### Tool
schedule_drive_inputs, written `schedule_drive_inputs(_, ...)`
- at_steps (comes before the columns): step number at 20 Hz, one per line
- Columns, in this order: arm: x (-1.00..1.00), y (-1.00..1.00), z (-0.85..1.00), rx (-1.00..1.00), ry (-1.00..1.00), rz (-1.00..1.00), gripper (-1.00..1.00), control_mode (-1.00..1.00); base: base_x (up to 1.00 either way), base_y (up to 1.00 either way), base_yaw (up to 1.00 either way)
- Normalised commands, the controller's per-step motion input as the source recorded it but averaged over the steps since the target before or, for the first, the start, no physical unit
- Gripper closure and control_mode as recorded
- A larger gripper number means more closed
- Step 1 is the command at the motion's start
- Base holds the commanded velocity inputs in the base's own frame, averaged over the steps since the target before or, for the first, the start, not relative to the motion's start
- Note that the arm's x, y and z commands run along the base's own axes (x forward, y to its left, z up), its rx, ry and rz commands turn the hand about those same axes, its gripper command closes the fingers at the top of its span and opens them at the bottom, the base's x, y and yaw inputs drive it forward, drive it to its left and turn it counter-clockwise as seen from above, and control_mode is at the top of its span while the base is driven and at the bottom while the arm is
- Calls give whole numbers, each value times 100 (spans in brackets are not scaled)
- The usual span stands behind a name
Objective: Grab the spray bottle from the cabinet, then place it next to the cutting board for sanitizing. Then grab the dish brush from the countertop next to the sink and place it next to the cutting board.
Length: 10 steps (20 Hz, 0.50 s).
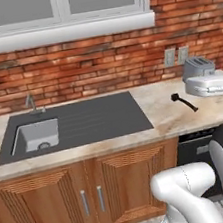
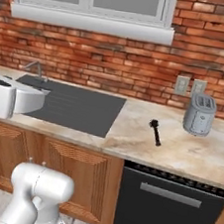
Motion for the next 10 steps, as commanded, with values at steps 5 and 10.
schedule_drive_inputs(5,0,0,0,0,0,0,-100,100,33,-100,11)
schedule_drive_inputs(10,0,0,0,0,0,0,-100,100,20,-96,10)
